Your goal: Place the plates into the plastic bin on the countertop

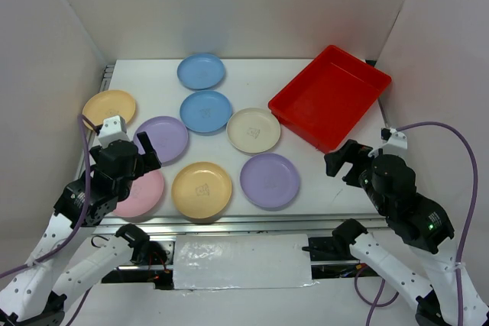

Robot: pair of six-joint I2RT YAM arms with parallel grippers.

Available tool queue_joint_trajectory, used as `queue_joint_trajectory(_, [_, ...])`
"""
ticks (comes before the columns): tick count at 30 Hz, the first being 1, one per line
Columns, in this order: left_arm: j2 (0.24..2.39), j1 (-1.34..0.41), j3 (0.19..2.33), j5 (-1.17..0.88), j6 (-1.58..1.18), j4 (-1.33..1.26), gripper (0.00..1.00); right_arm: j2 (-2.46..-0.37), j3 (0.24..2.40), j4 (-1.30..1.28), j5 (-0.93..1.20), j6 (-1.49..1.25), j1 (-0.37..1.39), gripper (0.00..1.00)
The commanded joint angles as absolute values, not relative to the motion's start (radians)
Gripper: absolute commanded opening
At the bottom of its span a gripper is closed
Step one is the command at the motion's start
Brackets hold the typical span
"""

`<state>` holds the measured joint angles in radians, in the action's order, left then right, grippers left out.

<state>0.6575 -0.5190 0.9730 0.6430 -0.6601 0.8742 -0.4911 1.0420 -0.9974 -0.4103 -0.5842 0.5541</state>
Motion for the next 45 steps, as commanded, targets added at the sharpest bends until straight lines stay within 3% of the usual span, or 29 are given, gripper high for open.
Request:
queue_joint_trajectory(1, [0.657, -0.515, 0.982, 0.657, -0.667, 0.851, 0.99, -0.476, 1.051, -0.99, -0.413, -0.583, 0.564, 1.0])
queue_joint_trajectory(11, [0.655, -0.515, 0.979, 0.649, -0.658, 0.845, 0.99, -0.597, 0.994, -0.945, -0.302, -0.591, 0.597, 1.0])
queue_joint_trajectory(18, [0.654, -0.515, 0.979, 0.646, -0.657, 0.844, 0.99, -0.771, 0.746, -0.728, -0.146, -0.718, 0.661, 1.0])
queue_joint_trajectory(27, [0.667, -0.515, 0.971, 0.606, -0.632, 0.822, 0.99, -0.989, 0.676, -0.693, -0.4, -0.989, 0.785, 0.98])
queue_joint_trajectory(34, [0.667, -0.515, 0.969, 0.595, -0.626, 0.819, 0.99, -1.109, 0.627, -0.577, -0.358, -1.02, 0.736, 0.97])
queue_joint_trajectory(37, [0.658, -0.515, 0.968, 0.591, -0.624, 0.815, 0.99, -1.105, 0.574, -0.516, -0.342, -1.037, 0.709, 0.91])
queue_joint_trajectory(45, [0.658, -0.515, 0.966, 0.581, -0.618, 0.81, 0.99, -1.075, 0.46, -0.4, -0.261, -1.026, 0.627, 0.64])
